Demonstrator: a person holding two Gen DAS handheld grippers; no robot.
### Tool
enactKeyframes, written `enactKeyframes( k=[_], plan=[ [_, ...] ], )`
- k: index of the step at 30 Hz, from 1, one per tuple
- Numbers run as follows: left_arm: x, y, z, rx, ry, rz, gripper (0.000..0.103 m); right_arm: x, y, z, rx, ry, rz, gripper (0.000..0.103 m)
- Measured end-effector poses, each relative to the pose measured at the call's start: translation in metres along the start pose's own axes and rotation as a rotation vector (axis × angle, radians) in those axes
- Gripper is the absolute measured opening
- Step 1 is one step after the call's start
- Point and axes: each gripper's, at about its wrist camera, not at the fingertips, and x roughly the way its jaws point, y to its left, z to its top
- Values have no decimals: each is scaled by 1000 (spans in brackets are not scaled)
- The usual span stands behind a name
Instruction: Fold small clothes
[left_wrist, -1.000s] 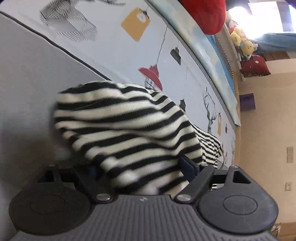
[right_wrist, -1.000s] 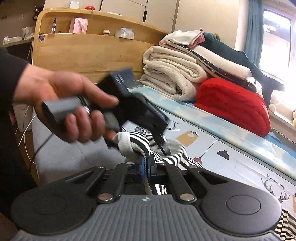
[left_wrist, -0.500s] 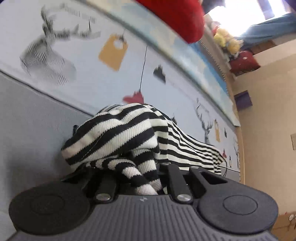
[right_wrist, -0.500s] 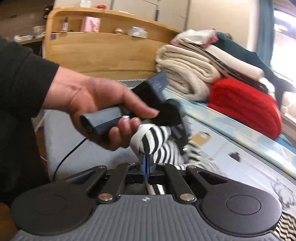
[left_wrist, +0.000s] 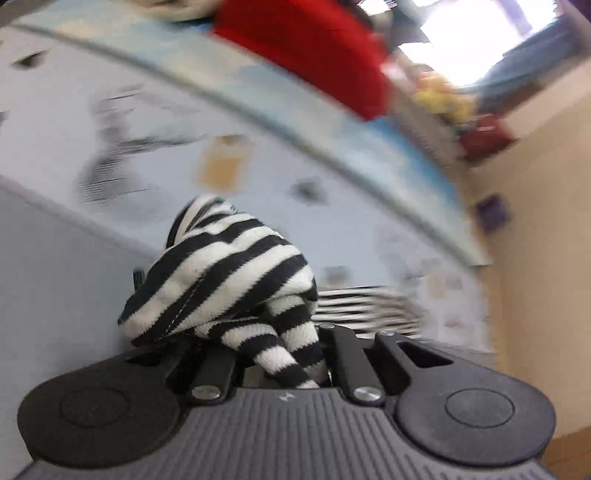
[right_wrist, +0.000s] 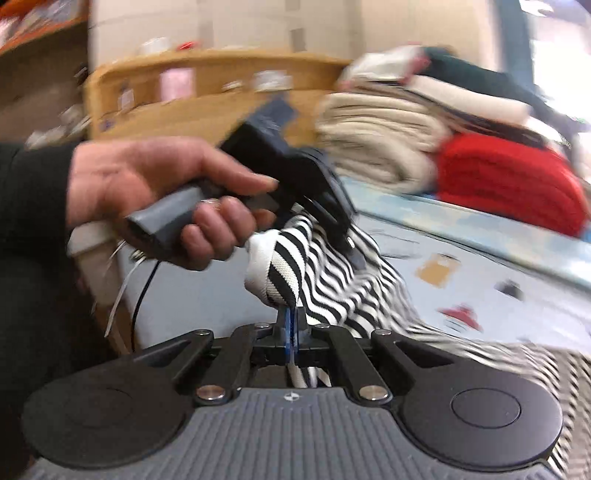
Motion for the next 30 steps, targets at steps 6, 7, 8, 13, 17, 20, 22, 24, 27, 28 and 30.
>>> enactKeyframes(
  k=[6,7,8,13,17,20,22,24,27,28,30],
  plan=[
    [59,-136,-18,118,-74,-239,65,-109,-97,-24,312,-130,-310,0],
    [62,-144,-21,128,-88,-256,72,-122,-113,-32,361,-135,-376,0],
    [65,-149,-26,129,-98,-260,74,-132,-131,-44,417,-119,-460,0],
    [82,-150,-47,271,3,-135,71,-138,-205,-111,691,59,-739,0],
    [96,-142,-75,507,123,12,56,-126,-232,-141,916,80,-566,5],
    [92,-125,-87,584,139,39,46,-128,-233,-143,978,0,-500,38],
    [90,-116,-91,597,157,29,45,-126,-239,-141,1020,-46,-444,69],
    [84,-108,-94,606,172,39,45,-117,-244,-139,1048,-52,-386,76],
    [79,-100,-97,612,184,51,45,-103,-249,-138,1078,2,-422,76],
    [79,-99,-98,613,189,53,45,-94,-254,-138,1110,27,-435,73],
    [78,-99,-98,622,192,58,45,-84,-261,-141,1151,43,-438,28]
  ],
)
